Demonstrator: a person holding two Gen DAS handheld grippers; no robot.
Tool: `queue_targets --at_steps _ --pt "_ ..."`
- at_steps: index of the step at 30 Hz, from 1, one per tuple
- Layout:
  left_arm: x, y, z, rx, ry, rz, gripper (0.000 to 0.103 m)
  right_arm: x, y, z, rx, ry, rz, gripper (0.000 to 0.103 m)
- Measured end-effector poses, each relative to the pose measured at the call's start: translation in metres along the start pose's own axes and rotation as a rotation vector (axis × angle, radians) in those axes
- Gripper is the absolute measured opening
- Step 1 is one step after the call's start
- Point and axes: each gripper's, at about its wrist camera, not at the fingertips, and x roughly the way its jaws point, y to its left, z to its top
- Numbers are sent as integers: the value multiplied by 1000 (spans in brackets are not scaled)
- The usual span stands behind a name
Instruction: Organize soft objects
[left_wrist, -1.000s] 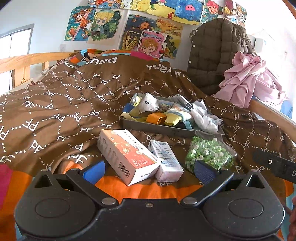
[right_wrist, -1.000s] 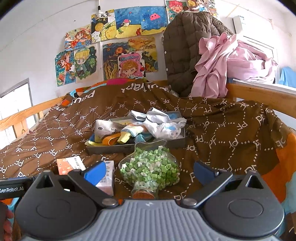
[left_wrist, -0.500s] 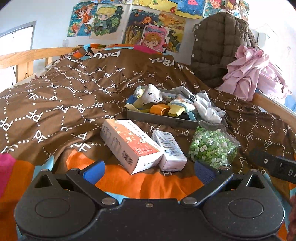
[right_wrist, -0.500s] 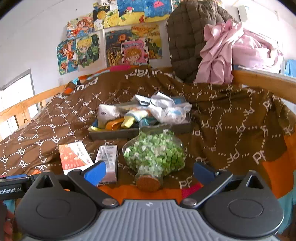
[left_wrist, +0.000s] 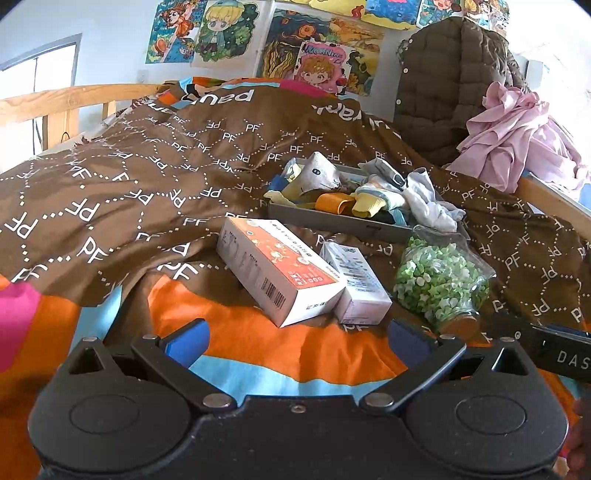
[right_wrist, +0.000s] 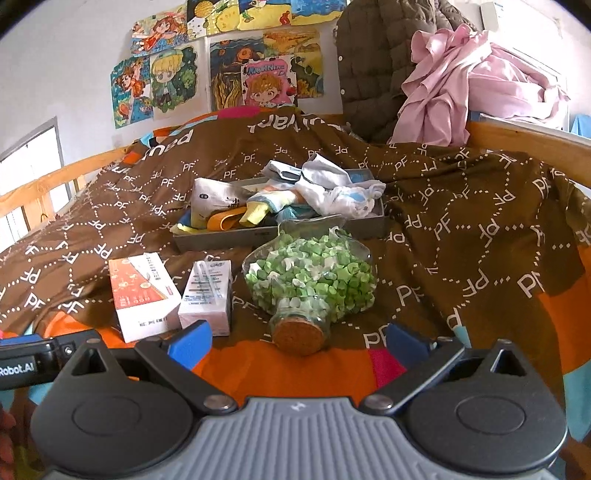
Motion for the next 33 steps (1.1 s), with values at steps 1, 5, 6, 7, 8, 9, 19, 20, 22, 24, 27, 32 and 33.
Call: queue_targets --at_steps 1,5,6,7,8,9,19,20,22,24,27,32,33 --pt "1 -1 -1 6 0 6 102 0 1 -1 -8 -1 -3 103" --pt "6 -3 -6 -1 -6 32 102 4 1 -4 -22 -4 -13 103" --pt "7 -4 -6 -7 -5 33 102 6 0 -4 -18 0 -9 103" --pt "9 -5 -7 -8 -4 32 102 7 -1 -4 -11 3 -2 103" --pt "9 -6 -8 -2 -5 31 102 8 -2 -5 -1 4 4 103" --pt "10 -7 -8 8 -6 30 102 10 -3 -5 3 2 5 103" --pt "10 -15 -11 59 -22 95 102 15 -4 -6 -16 -1 3 103" --pt "11 -15 -11 63 -21 102 102 16 -3 -6 -24 6 4 103" --pt "11 -15 -11 68 -19 109 102 17 -1 -7 -30 13 10 103" --pt "10 -15 -12 70 -18 109 102 16 -1 -7 -31 14 9 103" --pt "10 -15 -12 72 -14 112 102 15 -1 -7 -33 13 6 103" --pt "11 -14 -13 75 -10 138 102 16 -1 -7 -31 21 0 103" --pt "11 -14 -13 74 -8 143 102 16 -2 -7 -31 21 0 103"
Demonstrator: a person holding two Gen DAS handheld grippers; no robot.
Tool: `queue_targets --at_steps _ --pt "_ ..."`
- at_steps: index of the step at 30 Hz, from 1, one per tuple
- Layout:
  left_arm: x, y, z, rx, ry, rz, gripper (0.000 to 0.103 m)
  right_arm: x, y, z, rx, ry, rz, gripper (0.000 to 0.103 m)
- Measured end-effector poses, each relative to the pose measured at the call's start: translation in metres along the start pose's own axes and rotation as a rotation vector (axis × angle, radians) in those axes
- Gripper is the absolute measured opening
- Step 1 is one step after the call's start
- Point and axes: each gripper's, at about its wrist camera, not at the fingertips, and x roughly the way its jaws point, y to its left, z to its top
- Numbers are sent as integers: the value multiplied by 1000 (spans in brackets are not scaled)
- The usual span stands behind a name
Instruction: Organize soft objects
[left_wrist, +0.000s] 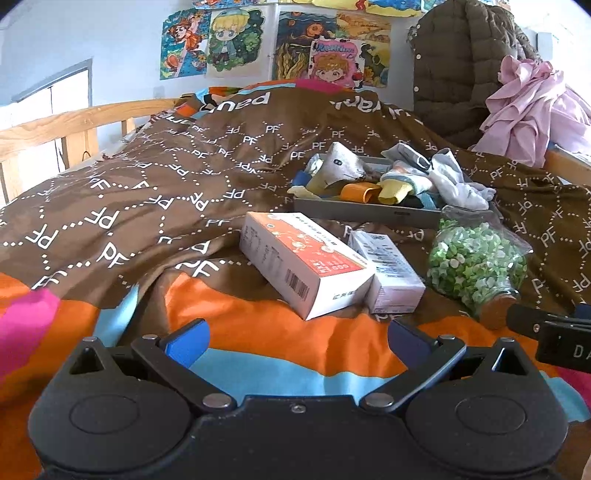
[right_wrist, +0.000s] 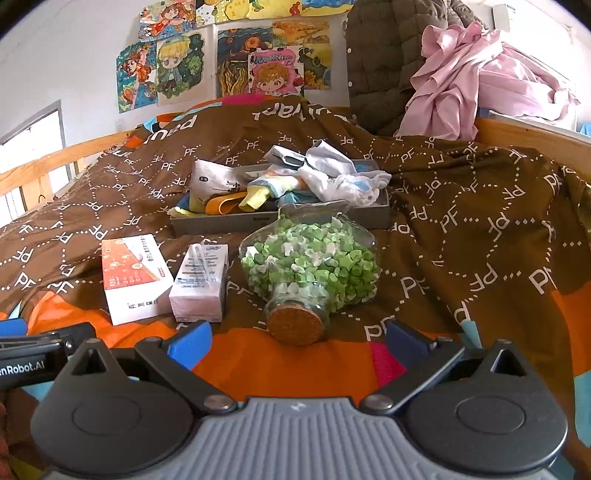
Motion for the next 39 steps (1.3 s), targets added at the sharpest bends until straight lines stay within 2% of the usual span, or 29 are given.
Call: queue_targets --at_steps 39 --pt "-2 4 0 -8 4 17 102 0 -2 1 4 5 -12 103"
